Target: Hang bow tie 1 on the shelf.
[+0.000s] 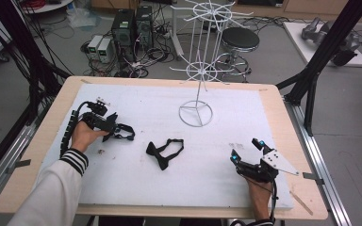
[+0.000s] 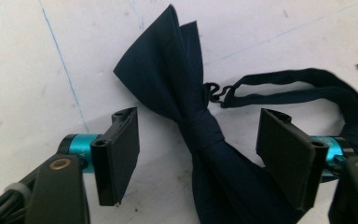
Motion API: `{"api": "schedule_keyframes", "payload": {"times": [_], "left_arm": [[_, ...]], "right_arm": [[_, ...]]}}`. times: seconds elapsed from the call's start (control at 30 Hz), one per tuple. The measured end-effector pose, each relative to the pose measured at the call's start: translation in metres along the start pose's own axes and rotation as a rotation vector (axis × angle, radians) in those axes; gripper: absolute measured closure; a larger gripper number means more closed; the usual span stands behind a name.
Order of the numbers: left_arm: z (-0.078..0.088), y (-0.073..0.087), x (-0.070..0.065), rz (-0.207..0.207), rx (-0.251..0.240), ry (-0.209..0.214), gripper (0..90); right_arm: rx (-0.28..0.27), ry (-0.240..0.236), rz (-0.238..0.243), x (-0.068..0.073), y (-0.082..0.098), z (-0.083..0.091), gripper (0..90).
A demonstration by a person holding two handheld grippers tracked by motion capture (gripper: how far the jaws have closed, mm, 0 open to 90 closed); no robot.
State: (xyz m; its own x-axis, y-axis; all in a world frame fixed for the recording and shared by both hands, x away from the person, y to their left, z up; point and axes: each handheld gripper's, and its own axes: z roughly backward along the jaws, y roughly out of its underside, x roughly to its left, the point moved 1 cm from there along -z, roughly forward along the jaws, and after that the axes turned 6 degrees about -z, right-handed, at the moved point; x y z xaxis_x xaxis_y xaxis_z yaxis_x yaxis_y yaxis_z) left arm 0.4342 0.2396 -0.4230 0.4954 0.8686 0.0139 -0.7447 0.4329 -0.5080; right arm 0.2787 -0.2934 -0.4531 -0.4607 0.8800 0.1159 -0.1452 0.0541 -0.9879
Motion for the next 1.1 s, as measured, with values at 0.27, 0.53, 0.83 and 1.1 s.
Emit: {"api": "schedule_keyframes", "payload": {"times": [0.27,0.53,0.83,1.1], "left_arm": [[-0.005,0.000,0.001,0.019,0.028,0.014,47.1],[-0.003,-0.002,-0.006,-0.005,0.019,-0.026,65.9],[-0.002,-0.002,-0.010,-0.023,0.013,-0.015,73.6],[0.001,-0.002,-0.008,-0.020,-0.007,-0.012,73.9]], "right_arm": [[0.001,-0.001,-0.005,0.000,0.000,0.000,9.5],[0.001,-0.001,-0.004,0.000,0.000,0.000,9.5],[0.000,0.000,-0.004,0.000,0.000,0.000,9.5],[-0.002,0.001,-0.002,0.000,0.000,0.000,9.5]]}}
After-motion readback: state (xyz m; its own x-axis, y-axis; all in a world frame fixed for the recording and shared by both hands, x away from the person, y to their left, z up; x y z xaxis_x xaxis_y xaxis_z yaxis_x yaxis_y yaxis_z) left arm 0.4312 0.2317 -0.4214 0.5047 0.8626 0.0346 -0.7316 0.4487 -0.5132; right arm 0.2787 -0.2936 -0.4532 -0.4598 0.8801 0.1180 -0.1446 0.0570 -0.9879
